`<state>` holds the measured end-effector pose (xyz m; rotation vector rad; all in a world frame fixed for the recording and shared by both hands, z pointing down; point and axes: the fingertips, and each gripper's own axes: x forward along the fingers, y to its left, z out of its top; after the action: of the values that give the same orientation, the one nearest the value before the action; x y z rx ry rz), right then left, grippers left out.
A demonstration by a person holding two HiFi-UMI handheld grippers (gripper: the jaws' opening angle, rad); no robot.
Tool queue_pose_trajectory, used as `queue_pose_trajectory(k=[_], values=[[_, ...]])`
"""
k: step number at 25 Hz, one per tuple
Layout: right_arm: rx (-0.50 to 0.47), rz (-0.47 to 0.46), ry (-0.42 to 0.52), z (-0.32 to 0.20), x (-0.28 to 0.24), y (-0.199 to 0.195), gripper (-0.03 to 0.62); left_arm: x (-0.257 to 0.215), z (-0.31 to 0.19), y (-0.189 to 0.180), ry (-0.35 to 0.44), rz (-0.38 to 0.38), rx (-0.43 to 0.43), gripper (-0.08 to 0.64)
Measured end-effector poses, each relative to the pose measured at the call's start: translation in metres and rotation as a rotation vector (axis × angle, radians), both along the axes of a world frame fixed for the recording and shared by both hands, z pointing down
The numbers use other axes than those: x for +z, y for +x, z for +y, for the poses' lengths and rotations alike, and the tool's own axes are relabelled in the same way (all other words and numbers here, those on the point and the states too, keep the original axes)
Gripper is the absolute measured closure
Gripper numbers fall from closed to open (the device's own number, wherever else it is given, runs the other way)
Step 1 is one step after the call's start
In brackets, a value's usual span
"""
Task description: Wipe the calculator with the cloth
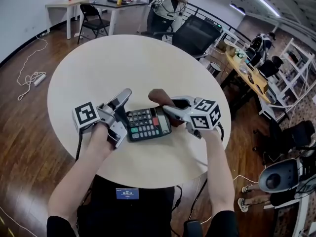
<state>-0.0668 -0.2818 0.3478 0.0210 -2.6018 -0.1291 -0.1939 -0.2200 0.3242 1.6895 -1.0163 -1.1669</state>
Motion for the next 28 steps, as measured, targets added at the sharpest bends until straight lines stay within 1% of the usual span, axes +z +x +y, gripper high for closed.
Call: queue_pose_trajectory(k=[4,7,12,15,18,20,21,22,23,25,27,28], values=[[-0.025,-0.014,-0.017,0.02,-0.005,0.02,0.489,0.001,-0.001,-0.002,0.0,-0.023,-0.004,0.331],[-0.046,-0.004,0.005,0.043,-0.002,0.036,0.489,0.001,0.0,-0.001,-0.003,-0.017,-0.005,0.331],[-0.062,-0.021,0.034,0.079,-0.003,0.057,0.489,-0.001,0.0,-0.001,-0.001,-0.011,-0.004,0.331],[-0.077,-0.021,0.045,0.099,0.002,0.063,0.489,0.002,0.0,-0.002,-0.005,-0.035,-0.006,0.331],[-0.159,0.017,0.053,0.127,0.01,0.068,0.489,0.005,-0.001,-0.006,-0.006,-0.055,-0.015,0.331],[-0.218,0.018,0.061,0.139,0.007,0.071,0.489,0.003,-0.002,-0.005,0.004,-0.035,-0.01,0.331],[-0.223,-0.007,0.059,0.136,0.001,0.073,0.489,0.0,-0.002,-0.003,0.016,-0.013,-0.001,0.331],[-0.203,-0.046,0.05,0.126,-0.008,0.074,0.489,-0.003,0.0,-0.001,0.029,0.007,0.009,0.331],[-0.158,-0.09,0.037,0.111,-0.018,0.074,0.489,-0.004,0.004,0.0,0.039,0.02,0.013,0.334],[-0.013,-0.161,0.008,0.071,-0.03,0.072,0.489,-0.003,0.023,-0.002,0.053,0.041,0.007,0.345],[0.134,-0.177,-0.014,0.03,-0.029,0.067,0.489,0.001,0.047,-0.002,0.052,0.086,-0.002,0.353],[0.183,-0.166,-0.022,0.012,-0.025,0.061,0.489,0.003,0.056,0.003,0.048,0.118,0.005,0.359]])
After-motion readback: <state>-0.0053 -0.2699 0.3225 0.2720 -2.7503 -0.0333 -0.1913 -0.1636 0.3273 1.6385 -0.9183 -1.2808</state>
